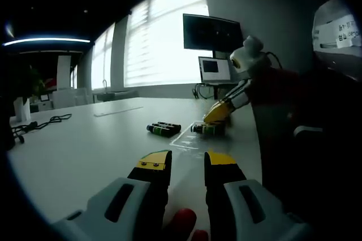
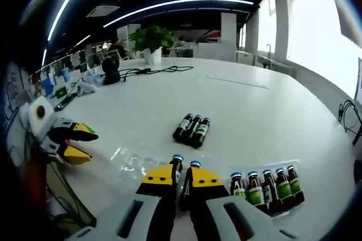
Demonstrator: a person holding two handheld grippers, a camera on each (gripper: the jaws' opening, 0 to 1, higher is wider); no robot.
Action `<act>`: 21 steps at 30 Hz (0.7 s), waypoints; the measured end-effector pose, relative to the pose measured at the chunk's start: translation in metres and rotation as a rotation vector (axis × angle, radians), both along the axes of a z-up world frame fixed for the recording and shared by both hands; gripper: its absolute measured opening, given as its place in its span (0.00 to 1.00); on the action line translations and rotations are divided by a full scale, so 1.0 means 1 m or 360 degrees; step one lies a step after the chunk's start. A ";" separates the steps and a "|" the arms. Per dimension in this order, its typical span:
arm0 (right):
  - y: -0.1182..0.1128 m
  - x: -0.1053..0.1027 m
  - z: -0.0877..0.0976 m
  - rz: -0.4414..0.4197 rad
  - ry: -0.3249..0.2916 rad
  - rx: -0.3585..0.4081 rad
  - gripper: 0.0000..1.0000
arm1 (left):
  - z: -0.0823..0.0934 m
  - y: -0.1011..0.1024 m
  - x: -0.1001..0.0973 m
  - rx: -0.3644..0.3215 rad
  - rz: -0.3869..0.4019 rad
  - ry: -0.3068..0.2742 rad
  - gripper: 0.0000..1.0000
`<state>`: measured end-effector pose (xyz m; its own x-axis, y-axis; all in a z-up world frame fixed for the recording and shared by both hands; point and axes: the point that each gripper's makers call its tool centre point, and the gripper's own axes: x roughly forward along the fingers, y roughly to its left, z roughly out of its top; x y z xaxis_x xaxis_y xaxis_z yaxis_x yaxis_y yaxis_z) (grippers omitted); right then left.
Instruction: Grip medicine bottles put into box
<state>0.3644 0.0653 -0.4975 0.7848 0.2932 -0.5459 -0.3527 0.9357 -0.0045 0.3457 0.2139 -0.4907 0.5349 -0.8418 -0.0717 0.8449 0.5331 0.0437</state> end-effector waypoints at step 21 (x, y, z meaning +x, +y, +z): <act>0.012 -0.006 -0.005 0.0134 0.0041 -0.0040 0.02 | 0.000 0.000 0.000 0.0005 0.0001 0.0001 0.17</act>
<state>0.3585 0.0768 -0.5025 0.7434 0.3435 -0.5738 -0.4306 0.9024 -0.0177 0.3459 0.2137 -0.4910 0.5353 -0.8413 -0.0746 0.8446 0.5334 0.0449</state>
